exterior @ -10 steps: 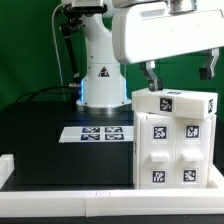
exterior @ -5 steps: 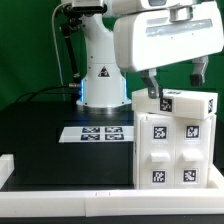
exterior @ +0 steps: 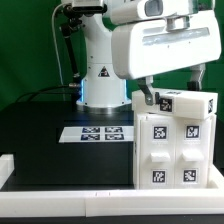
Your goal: Assemble cabinet
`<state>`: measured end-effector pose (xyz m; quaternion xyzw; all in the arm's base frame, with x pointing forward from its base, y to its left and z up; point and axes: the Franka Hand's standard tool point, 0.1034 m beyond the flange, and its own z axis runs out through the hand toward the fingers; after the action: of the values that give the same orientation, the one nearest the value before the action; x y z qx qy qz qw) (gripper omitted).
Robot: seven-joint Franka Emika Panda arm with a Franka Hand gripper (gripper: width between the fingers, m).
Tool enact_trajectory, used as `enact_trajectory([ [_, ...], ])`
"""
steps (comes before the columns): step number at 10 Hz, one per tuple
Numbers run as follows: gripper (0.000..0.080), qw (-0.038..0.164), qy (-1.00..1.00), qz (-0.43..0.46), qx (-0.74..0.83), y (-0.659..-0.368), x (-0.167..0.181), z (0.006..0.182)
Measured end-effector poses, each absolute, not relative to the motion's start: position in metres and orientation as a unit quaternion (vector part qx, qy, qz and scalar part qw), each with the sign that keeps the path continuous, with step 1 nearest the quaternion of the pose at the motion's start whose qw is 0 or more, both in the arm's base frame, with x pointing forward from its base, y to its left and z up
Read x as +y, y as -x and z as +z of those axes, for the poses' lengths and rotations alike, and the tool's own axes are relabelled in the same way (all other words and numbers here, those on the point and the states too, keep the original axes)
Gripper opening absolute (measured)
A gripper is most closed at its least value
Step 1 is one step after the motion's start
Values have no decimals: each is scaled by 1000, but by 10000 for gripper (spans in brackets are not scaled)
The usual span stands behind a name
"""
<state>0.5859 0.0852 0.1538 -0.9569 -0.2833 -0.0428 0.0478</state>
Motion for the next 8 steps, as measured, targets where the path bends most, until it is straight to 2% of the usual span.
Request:
enact_trajectory([
  [1,696,48,957,-43,-283,-586,85,154],
  [2,696,48,957,-43,-282,-586,84,154],
  [3,557,48,961,-42,-268,-586,84,154],
  [7,557,53,986,-37,-156,-586,83,154],
  [8,557,60,992,-35,-103,-587,82,154],
])
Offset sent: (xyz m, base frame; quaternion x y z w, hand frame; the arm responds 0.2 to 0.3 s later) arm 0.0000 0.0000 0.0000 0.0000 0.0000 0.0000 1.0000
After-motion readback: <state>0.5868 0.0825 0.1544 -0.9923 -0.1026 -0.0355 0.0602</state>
